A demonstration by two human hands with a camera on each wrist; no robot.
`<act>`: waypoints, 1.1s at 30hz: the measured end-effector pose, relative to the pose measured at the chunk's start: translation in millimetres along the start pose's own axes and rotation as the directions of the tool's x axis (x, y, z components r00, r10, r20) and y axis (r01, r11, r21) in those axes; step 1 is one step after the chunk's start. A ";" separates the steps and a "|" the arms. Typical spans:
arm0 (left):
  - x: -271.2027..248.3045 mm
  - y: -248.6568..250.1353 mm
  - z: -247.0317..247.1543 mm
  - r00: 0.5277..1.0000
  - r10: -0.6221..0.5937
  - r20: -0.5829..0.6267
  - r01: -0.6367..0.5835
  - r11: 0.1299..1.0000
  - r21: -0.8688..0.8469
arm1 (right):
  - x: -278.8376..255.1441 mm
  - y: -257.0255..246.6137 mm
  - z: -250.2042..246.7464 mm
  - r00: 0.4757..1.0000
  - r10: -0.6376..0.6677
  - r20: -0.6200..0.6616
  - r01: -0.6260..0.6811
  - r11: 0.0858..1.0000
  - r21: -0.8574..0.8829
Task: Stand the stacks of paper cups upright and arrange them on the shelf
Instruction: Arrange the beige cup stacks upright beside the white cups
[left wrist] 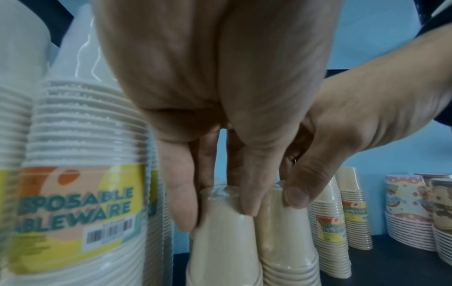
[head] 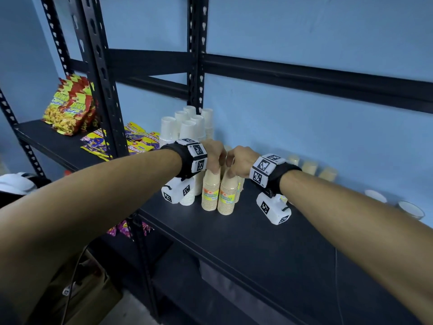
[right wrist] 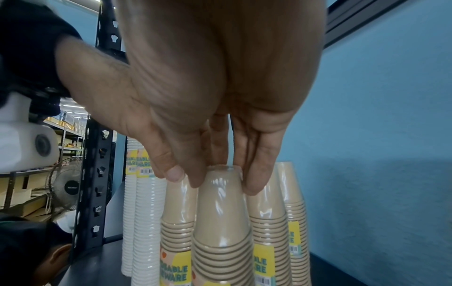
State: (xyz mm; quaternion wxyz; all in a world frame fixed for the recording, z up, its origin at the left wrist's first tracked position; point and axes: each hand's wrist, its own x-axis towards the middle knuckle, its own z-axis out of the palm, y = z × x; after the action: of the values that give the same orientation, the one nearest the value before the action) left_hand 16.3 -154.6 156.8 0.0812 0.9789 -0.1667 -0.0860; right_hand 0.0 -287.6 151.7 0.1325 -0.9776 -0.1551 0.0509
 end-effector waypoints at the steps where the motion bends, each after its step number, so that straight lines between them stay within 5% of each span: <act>1: 0.7 0.1 0.0 1.000 0.002 0.000 -0.002 1.000 -0.003 | -0.4 0.0 -0.2 1.000 0.000 -0.002 0.000 1.000 0.004; 18: 24.9 61.3 -20.0 0.987 0.147 0.071 -0.147 0.989 -0.011 | -38.1 36.7 -38.8 0.975 0.223 -0.001 -0.221 0.966 -0.133; 33: 63.5 156.8 -3.1 0.913 0.406 0.022 -0.406 0.914 -0.008 | -90.9 119.7 -59.9 0.879 0.467 -0.097 -0.476 0.871 -0.125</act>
State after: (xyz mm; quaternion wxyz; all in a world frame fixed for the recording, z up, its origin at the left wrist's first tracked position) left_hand 26.9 -321.8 180.3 0.0971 0.9217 -0.3672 -0.0787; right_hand -43.0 -440.7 181.6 0.0496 -0.9940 0.0889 0.0390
